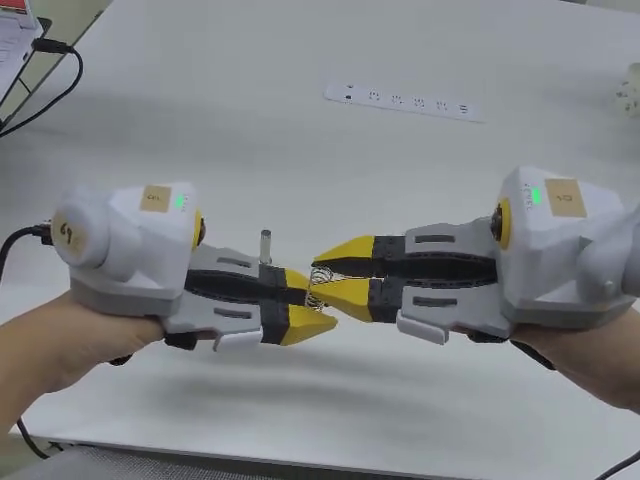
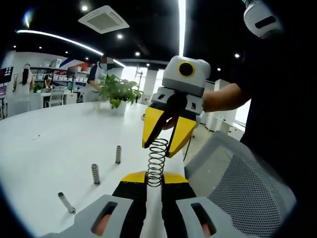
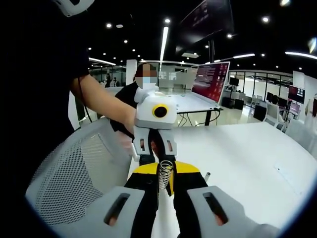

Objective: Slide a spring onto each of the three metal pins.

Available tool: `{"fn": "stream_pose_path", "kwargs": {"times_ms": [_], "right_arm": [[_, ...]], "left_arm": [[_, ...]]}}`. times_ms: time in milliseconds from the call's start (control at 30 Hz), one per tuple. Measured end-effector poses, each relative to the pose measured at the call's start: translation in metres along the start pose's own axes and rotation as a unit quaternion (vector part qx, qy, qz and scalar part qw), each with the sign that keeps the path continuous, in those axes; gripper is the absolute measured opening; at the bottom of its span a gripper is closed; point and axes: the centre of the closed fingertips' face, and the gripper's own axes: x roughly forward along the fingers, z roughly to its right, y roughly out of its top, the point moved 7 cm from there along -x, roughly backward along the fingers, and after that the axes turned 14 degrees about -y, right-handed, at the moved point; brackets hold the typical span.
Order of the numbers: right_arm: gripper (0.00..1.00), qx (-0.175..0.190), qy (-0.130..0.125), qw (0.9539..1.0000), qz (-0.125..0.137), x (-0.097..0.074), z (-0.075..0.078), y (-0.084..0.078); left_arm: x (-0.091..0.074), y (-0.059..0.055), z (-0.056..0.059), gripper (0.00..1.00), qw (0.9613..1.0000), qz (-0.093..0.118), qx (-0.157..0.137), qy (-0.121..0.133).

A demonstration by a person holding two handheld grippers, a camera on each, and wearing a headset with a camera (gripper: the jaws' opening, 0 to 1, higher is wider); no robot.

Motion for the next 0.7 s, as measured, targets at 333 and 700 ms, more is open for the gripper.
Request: {"fn": "stream_pose_path", "kwargs": {"times_ms": [333,700], "right_arm": [[0.07,-0.006,-0.002,1.0,-0.005,0.0012,-0.0007,-0.0009],[0.07,-0.014,-0.002,0.9999,-0.008,0.0018,0.0022,-0.0008]], "left_arm": [[-0.0012,-0.0021,0.0003,0.02,1.0,0.002,-0.006,0.003],[-0.001,-0.0025,-0.0008,0.02,0.9999,0.008,-0.011,0.005]]}}
